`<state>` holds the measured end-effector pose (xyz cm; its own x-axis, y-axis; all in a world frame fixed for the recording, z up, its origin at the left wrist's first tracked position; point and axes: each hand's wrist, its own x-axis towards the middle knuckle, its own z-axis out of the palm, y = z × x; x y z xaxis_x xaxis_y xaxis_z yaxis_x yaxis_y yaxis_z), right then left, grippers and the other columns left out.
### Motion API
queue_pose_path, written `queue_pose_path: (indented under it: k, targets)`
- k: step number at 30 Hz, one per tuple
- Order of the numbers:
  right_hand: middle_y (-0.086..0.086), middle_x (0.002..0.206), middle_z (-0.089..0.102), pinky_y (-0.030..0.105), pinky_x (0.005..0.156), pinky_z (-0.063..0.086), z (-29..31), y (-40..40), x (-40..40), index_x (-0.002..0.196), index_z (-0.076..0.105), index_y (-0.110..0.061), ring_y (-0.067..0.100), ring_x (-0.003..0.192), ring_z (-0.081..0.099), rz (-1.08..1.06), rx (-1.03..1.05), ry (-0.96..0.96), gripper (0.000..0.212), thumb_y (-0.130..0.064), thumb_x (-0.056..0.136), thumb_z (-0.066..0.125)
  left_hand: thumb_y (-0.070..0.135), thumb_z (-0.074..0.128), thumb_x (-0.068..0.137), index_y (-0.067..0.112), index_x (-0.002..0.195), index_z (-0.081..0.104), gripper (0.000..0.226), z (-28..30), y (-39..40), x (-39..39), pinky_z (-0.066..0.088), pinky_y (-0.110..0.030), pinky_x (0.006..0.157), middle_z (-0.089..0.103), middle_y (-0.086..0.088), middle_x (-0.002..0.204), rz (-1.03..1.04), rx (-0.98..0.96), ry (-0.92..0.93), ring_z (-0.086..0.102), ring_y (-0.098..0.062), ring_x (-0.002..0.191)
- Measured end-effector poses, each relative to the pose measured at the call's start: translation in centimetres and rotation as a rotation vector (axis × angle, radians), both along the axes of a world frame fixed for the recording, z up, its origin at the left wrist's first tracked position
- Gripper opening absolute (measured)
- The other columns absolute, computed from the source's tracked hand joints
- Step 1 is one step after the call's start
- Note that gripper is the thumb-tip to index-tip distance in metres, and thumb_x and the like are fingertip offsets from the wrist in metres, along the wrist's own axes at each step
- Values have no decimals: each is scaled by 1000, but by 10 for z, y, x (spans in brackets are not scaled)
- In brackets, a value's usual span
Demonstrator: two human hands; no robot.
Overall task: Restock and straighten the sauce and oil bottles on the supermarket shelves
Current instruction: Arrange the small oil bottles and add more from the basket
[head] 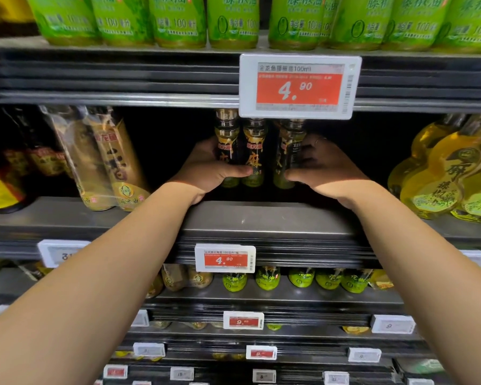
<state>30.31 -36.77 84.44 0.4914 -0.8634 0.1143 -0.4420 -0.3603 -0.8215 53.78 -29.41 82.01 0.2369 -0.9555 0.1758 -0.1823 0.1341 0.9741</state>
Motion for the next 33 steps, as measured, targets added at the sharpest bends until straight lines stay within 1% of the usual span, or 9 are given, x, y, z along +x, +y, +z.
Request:
queue_pose_path:
  k: [2,4,8,13,15,18,25,29,33]
  targets:
    - [-12,110,69,32,88,54,-2,3,3,119,59,-31,10,100,67,-77,-79,72,69,-52,59,86,9,94,58,18,120,68,68,0,0,-1,52,-43,101,76,1,115,-9,-6,-5,71,-17,110]
    - [-16,101,67,17,71,45,-5,7,7,108,60,-32,4,90,63,-154,-190,150,65,-64,58,86,14,94,56,19,121,68,70,0,1,-2,53,-43,100,76,2,116,-11,-9,-21,71,-16,110]
    - [-16,91,66,11,66,39,-5,6,9,101,63,-31,8,87,63,-162,-240,144,50,-51,64,91,14,95,59,23,117,70,63,-1,1,-3,52,-47,103,77,6,112,22,3,-51,72,-13,107]
    - [-15,96,70,24,81,53,-4,5,3,106,67,-28,7,92,68,-92,-183,97,47,-40,68,91,34,96,44,25,118,69,79,2,2,-5,52,-47,102,76,8,112,34,35,-60,71,-14,108]
    - [-6,101,73,37,90,58,-5,3,1,110,66,-23,13,94,71,-62,-122,21,49,-28,69,92,31,98,46,25,119,68,79,2,3,-5,51,-47,103,76,8,113,38,47,-71,70,-13,110]
    - [-4,102,74,42,92,59,-9,2,-2,108,62,-24,12,93,72,-19,-70,-56,45,-15,73,89,22,96,58,26,120,68,68,2,4,-4,51,-48,105,76,9,113,46,63,-91,70,-13,111]
    - [-10,108,72,40,94,58,-14,6,8,123,63,-29,10,96,70,17,-138,1,46,-23,80,77,23,94,66,35,116,67,58,5,8,-9,49,-41,104,73,13,116,22,38,-144,66,-8,114]
    - [-11,111,72,38,95,57,-15,8,7,123,63,-28,9,99,69,6,-129,-1,47,-27,77,74,26,93,67,43,106,63,53,6,9,-10,47,-20,84,70,26,103,19,31,-150,62,12,100]
    - [-12,115,70,40,97,56,-16,10,7,126,61,-30,10,104,67,-7,-120,10,53,-34,75,73,27,93,68,45,104,62,51,6,10,-10,44,-15,79,69,33,95,20,33,-165,59,21,91]
